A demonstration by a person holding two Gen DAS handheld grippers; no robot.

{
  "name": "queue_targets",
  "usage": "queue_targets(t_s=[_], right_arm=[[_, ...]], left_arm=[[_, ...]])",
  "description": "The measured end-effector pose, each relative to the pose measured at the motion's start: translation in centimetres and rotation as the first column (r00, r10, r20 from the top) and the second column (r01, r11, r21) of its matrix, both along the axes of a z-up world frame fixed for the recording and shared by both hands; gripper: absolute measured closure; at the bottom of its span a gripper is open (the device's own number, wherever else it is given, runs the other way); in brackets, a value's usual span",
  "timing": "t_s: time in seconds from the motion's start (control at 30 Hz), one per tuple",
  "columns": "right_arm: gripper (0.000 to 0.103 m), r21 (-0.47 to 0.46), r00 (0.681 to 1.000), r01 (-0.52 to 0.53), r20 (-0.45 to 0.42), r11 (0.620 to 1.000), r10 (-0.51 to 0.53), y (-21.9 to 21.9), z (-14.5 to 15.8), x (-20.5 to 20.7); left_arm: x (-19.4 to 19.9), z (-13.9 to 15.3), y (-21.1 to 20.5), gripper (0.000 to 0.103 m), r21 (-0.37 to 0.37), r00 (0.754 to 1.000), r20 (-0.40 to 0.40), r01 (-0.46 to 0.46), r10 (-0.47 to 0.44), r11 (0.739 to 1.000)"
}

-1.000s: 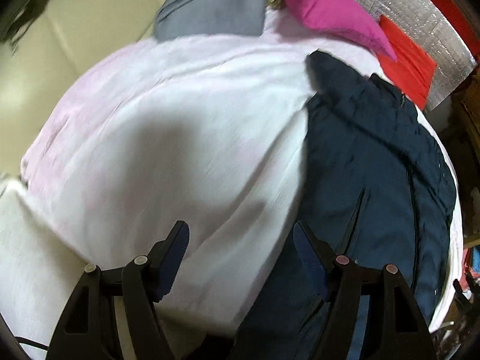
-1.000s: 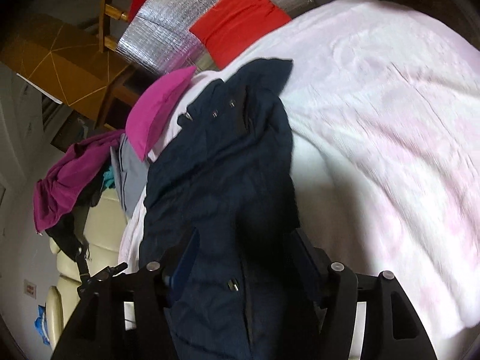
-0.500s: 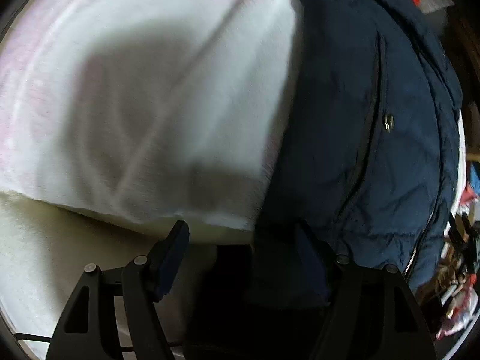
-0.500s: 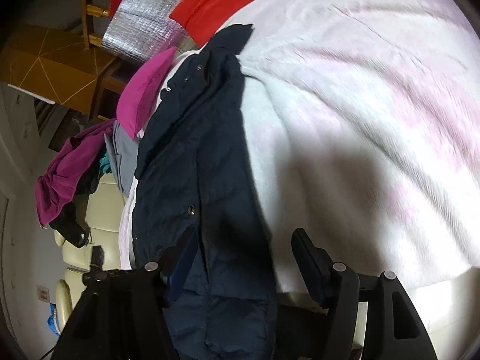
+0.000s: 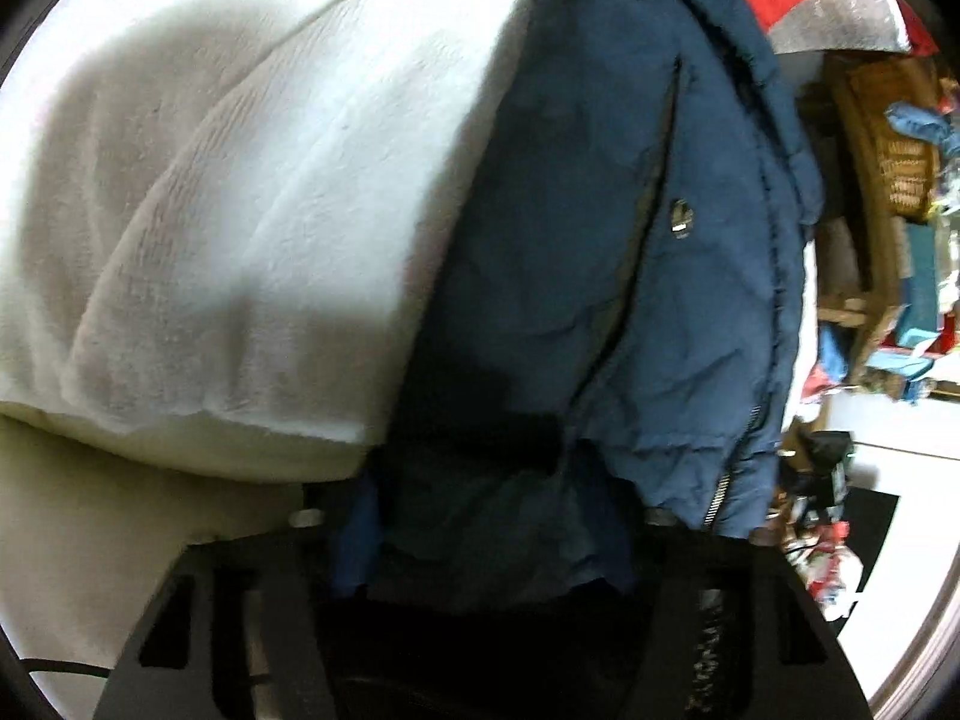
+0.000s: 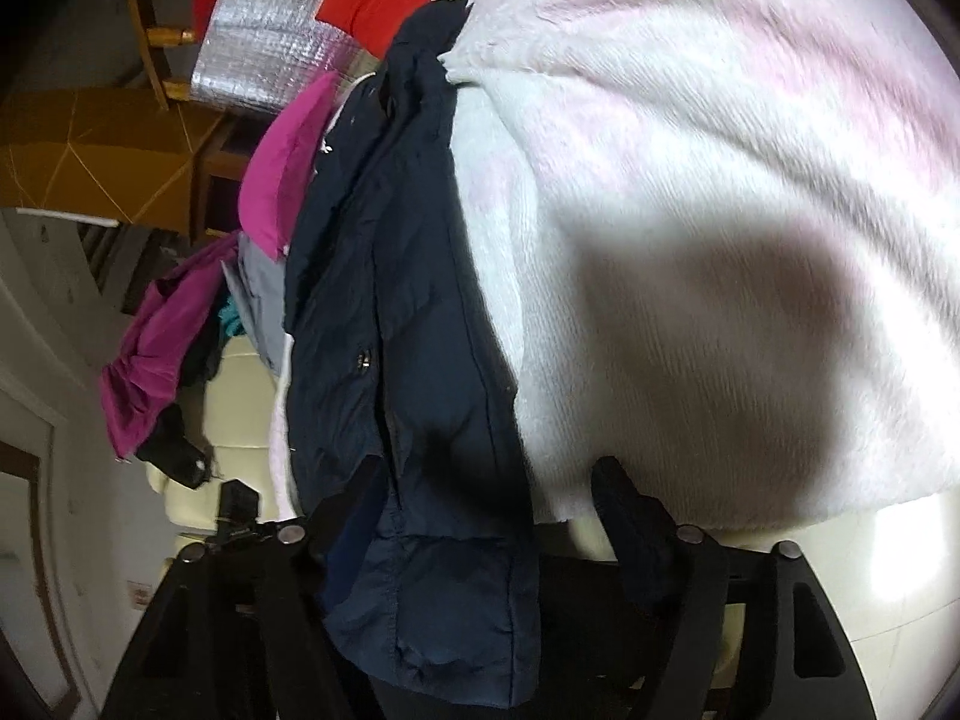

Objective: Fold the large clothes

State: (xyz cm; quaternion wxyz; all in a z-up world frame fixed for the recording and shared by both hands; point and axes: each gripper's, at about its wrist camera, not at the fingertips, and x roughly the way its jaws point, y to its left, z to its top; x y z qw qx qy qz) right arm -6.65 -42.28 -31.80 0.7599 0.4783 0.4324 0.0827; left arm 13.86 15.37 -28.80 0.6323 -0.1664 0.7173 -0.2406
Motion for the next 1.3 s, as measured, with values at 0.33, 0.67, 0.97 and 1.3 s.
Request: queue_targets(t_s=[0.33,0.67,0.97,1.3], right_arm=[[0.027,0.102,0.993,-0.118,0.000,0.988,0.118,2.9,-1.9,0.4],[0.076,-0.010,0.984,-0.144,0.106,0.990,0.144,5.5,3.3,1.7],[0.064,0.030,0.983,-0.178,-0.037,0.984,0.179,6.9,-0.4,3.2],[0.088,-0.134,0.957,-0.078,0.269,0.988,0.112,5.1,9.9,3.2]], left_arm=[[0.5,0.2,-1.7,0.065,0.009,0.999,0.013,0.030,-0.030,1.000],[0.0,1.5,-2.1,0.082,0.037,0.997,0.077,0.017,-0.020,0.999],[0.6,0.5,-3.7,0.076,0.073,0.999,0.031,0.037,-0.039,0.997],[1.3,7.4,-5.7,0.087,0.020,0.978,0.207,-0.014,0.009,1.000]])
